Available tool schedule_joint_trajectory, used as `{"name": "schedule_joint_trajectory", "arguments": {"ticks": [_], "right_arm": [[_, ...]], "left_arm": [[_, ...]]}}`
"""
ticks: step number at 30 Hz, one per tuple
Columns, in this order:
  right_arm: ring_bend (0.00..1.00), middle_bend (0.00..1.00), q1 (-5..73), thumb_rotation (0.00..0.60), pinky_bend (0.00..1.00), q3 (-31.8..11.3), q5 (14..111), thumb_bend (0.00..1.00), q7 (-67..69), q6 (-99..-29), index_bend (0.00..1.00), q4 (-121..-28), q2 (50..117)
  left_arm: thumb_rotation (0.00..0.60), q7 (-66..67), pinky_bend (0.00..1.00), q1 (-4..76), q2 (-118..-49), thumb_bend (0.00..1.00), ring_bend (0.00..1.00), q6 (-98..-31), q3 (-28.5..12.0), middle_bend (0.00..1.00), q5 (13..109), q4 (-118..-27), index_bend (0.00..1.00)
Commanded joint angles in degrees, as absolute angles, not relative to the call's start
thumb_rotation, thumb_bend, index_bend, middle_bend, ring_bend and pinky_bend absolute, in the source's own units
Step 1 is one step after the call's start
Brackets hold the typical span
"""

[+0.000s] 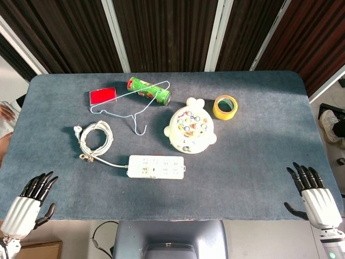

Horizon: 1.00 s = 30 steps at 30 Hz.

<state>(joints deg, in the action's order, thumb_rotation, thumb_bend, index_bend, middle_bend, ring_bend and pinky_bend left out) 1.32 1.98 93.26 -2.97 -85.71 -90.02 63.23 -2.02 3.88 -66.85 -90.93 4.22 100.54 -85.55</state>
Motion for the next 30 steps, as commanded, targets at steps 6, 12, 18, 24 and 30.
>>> {"name": "schedule_joint_trajectory", "arguments": {"ticks": [6, 12, 18, 24, 30], "right_arm": [[0.00, 0.01, 1.72, 0.600, 0.00, 1.99, 93.14, 0.33, -2.68, -84.95, 0.00, -90.16, 63.29], [0.00, 0.01, 2.20, 0.600, 0.00, 1.70, 93.65, 0.33, -1.14, -85.11, 0.00, -89.60, 63.83], [0.00, 0.01, 2.51, 0.600, 0.00, 1.23, 93.01, 0.33, -1.69, -84.78, 0.00, -89.05, 64.85], [0.00, 0.00, 2.80, 0.600, 0.00, 0.92, 92.66, 0.33, -1.91, -84.58, 0.00, -88.90, 65.85], [0.00, 0.01, 2.92, 0.600, 0.00, 0.84, 92.32, 0.33, -1.61, -84.42, 0.00, -88.64, 65.93]], "left_arm": [[0.600, -2.47, 0.12, 4.89, -69.08, 0.47, 0.02, -89.69, 4.20, 0.02, 101.03, -83.92, 0.00], [0.600, -6.26, 0.12, 8.03, -77.09, 0.46, 0.01, -89.13, 3.65, 0.02, 104.56, -78.10, 0.00], [0.600, -2.60, 0.12, 12.40, -82.73, 0.46, 0.00, -84.19, 2.11, 0.02, 105.03, -77.66, 0.00], [0.600, 2.20, 0.11, 16.31, -88.32, 0.46, 0.00, -76.08, 0.02, 0.02, 100.69, -79.48, 0.00], [0.600, 5.95, 0.11, 19.31, -96.66, 0.42, 0.00, -73.80, -2.59, 0.02, 98.35, -75.13, 0.00]]}}
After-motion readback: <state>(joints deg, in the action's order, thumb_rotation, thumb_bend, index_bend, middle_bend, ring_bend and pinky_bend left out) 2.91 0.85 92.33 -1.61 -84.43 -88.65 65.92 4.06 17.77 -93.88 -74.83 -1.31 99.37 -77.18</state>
